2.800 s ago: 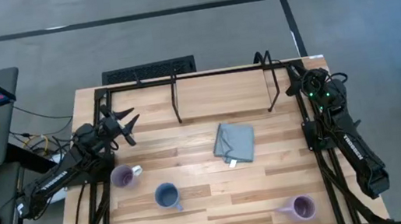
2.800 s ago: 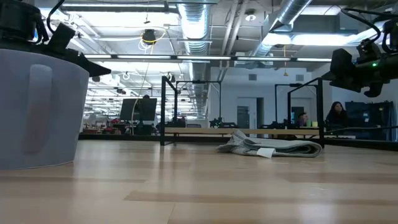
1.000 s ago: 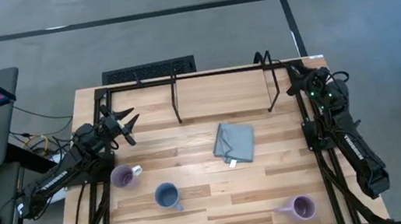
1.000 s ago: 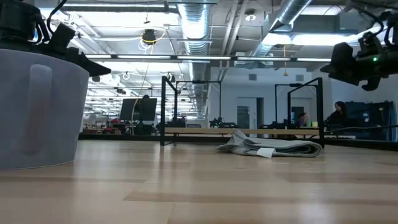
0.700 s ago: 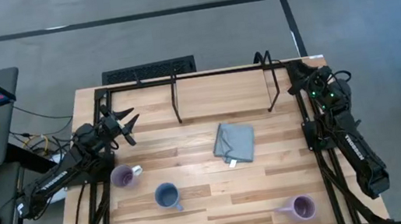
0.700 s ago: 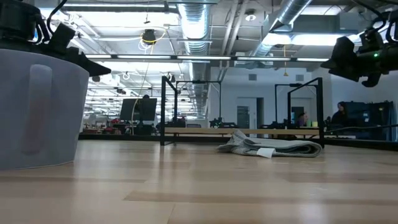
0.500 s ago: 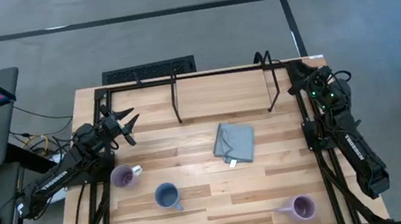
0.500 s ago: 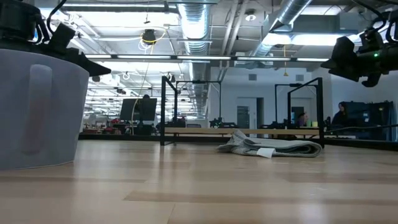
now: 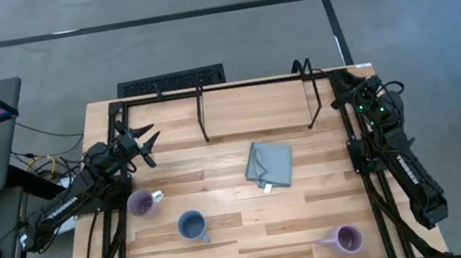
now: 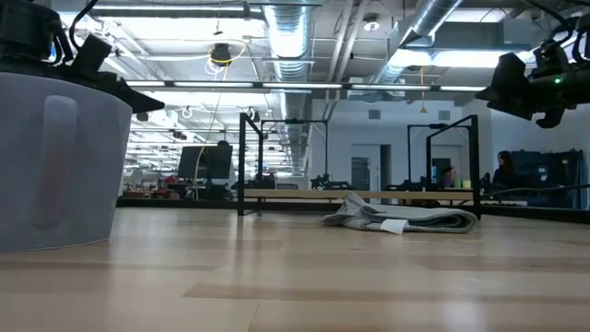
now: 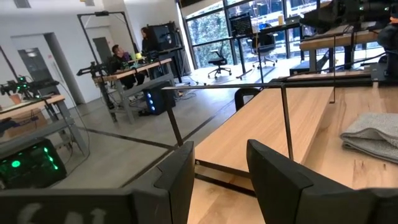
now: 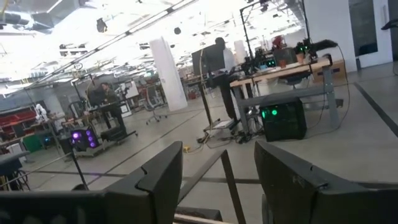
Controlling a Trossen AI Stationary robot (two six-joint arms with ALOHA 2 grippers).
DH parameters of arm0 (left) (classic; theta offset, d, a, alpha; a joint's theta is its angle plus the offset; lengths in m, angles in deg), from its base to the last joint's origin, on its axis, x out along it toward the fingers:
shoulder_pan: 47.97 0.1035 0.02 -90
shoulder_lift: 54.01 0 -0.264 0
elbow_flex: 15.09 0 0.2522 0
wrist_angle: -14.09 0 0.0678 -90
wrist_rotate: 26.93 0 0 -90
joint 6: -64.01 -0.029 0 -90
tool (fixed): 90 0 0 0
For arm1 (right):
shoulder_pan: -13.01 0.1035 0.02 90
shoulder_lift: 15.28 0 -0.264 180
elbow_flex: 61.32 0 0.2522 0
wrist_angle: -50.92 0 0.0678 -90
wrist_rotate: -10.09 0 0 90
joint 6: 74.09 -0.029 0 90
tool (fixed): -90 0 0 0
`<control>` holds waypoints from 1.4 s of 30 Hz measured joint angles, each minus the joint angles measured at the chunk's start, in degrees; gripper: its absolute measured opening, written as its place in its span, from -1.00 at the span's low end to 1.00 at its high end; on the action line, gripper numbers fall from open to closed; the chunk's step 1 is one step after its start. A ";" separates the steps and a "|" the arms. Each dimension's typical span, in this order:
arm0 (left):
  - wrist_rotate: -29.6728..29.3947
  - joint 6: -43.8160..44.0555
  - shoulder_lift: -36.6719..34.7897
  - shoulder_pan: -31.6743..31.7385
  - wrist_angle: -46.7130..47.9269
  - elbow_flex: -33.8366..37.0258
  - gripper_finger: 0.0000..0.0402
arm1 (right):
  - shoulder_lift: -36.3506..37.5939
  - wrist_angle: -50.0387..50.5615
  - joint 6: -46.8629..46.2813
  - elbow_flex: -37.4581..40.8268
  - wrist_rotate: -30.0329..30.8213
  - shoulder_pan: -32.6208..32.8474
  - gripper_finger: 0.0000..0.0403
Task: Stack small to large cups/mugs on shelf
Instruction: Put the blue mug on the shelf
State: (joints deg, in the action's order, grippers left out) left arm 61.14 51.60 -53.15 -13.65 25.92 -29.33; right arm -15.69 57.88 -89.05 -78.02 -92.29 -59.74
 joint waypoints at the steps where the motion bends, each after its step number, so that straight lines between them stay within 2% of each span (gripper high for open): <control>1: 0.00 0.00 0.00 0.00 0.00 -0.02 -0.31 | 0.00 -1.12 0.00 0.00 -0.18 0.02 0.10; 7: 0.00 -0.01 -0.01 0.00 0.00 -0.01 -0.31 | 0.02 -13.70 0.07 -0.48 -9.03 0.02 0.10; 9: 0.00 -0.02 0.00 0.00 0.00 -0.02 -0.31 | 0.02 -14.12 0.45 -2.24 -11.14 0.02 0.10; 12: 0.00 -0.02 -0.01 0.00 0.00 -0.02 -0.31 | 0.00 -10.42 1.34 -6.75 -13.56 0.02 0.10; 17: 0.00 -0.02 0.00 0.00 0.00 -0.01 -0.31 | 0.00 1.98 6.18 -17.15 -17.41 0.02 0.10; 24: 0.00 -0.02 -0.01 0.00 0.00 0.00 -0.31 | 0.00 19.01 12.77 -30.36 -19.05 0.02 0.10; 31: 0.00 -0.02 -0.02 0.00 -0.02 -0.01 -0.31 | -1.59 20.79 13.51 -37.80 -22.60 -0.32 0.10; 42: 0.00 0.04 -0.01 0.00 -0.02 0.00 -0.31 | -15.46 24.46 14.06 -46.07 -33.05 -3.65 0.10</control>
State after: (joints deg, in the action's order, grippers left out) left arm 61.14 51.65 -53.15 -13.65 25.90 -29.33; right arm -31.14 82.34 -74.99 -124.09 -125.34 -63.39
